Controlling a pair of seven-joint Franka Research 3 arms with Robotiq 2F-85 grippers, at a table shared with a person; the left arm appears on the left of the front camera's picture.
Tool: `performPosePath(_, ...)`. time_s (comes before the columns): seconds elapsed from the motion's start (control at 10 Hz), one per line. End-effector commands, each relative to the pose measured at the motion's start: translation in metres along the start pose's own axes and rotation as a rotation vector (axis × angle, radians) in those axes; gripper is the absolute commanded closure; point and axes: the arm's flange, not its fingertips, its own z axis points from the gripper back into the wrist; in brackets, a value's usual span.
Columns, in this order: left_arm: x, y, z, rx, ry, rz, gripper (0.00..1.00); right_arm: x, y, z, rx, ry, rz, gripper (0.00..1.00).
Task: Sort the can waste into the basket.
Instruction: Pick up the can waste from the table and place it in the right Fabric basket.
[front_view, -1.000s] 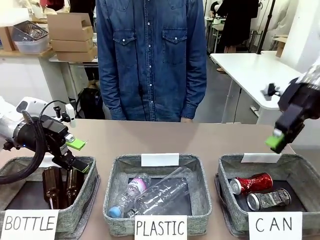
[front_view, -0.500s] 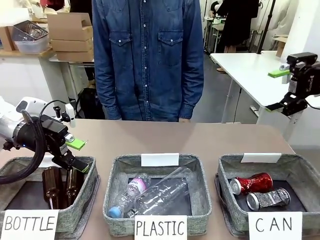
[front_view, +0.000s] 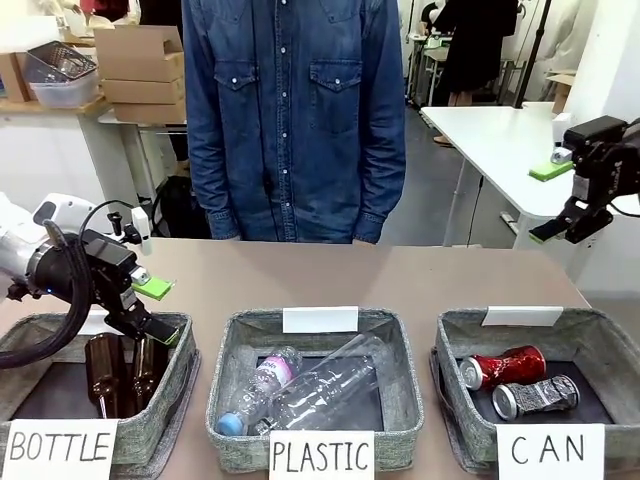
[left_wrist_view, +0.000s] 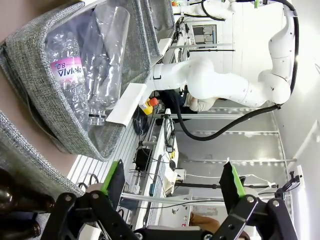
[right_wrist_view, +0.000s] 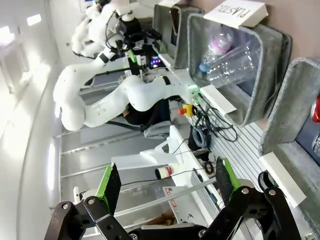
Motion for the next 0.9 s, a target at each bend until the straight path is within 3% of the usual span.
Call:
performPosePath(0.0, -0.0028, -0.0048, -0.0008, -0.018, -0.010, -0.007, 0.00, -0.0024, -0.0008, 0.0059, -0.001, 0.002, 0.019, 0.00)
performPosePath(0.8, -0.0028, -0.0048, -0.0008, -0.018, -0.010, -0.007, 0.00, -0.0024, -0.0008, 0.0059, -0.001, 0.002, 0.019, 0.00)
